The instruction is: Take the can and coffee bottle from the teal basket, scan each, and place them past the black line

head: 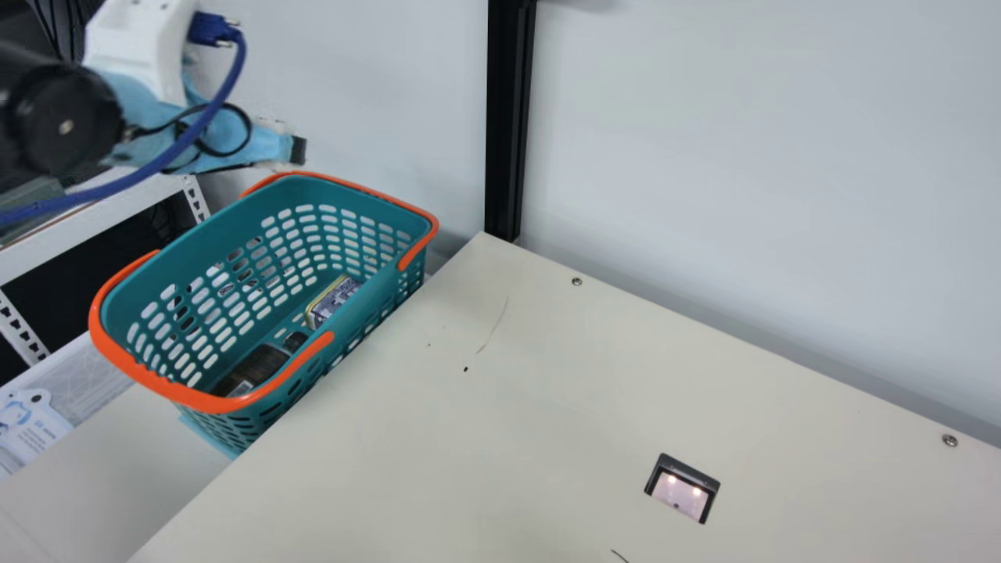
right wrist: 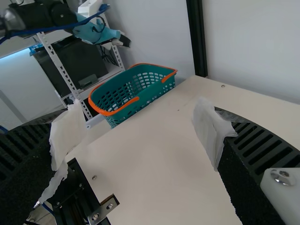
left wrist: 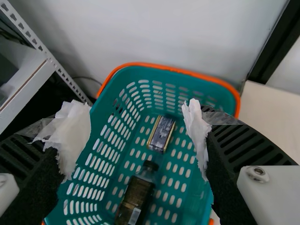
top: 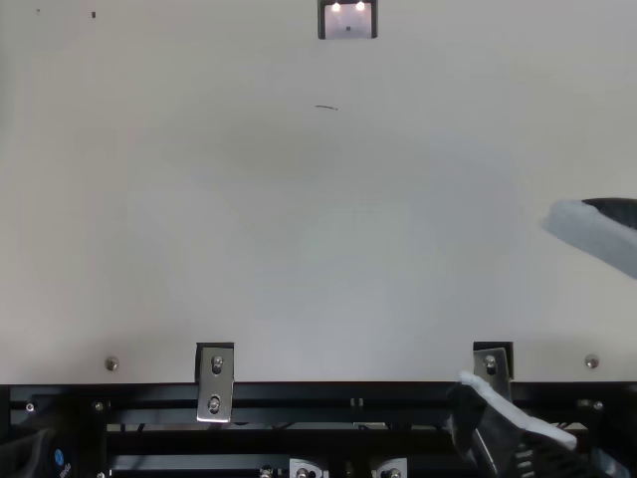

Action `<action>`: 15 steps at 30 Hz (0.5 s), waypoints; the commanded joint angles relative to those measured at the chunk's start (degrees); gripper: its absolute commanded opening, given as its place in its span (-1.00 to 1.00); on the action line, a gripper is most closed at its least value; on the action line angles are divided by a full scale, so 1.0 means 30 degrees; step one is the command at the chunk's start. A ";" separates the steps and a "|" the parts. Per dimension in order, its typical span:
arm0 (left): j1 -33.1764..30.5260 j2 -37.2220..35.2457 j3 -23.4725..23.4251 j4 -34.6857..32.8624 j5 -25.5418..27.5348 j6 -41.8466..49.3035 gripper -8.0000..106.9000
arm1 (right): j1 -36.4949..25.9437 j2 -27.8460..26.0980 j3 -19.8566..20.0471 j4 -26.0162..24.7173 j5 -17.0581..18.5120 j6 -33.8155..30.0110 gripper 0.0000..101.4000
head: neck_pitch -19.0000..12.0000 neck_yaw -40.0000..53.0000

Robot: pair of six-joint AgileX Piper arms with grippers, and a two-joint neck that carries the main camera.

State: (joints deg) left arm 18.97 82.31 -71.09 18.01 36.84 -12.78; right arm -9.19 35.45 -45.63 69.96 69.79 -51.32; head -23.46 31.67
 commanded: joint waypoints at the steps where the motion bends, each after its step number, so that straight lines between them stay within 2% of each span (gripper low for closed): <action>1: -0.0005 0.2030 -0.1601 0.0035 0.1119 0.0397 0.71 | 0.0000 0.0000 0.0000 0.0000 0.0000 0.0000 1.00 | -0.0385 0.0284; 9: 0.0502 0.5561 -0.4107 -0.0092 0.2999 0.2123 0.71 | 0.0000 0.0000 0.0000 0.0000 0.0000 0.0000 1.00 | -0.0385 0.0284; 15: 0.0856 0.7670 -0.4871 -0.0853 0.3224 0.4606 0.71 | 0.0000 0.0000 0.0000 0.0000 0.0000 0.0000 1.00 | -0.0385 0.0284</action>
State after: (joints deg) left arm 21.28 103.60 -85.61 16.03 46.52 -1.87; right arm -9.19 35.45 -45.63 69.96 69.79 -51.32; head -23.46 31.67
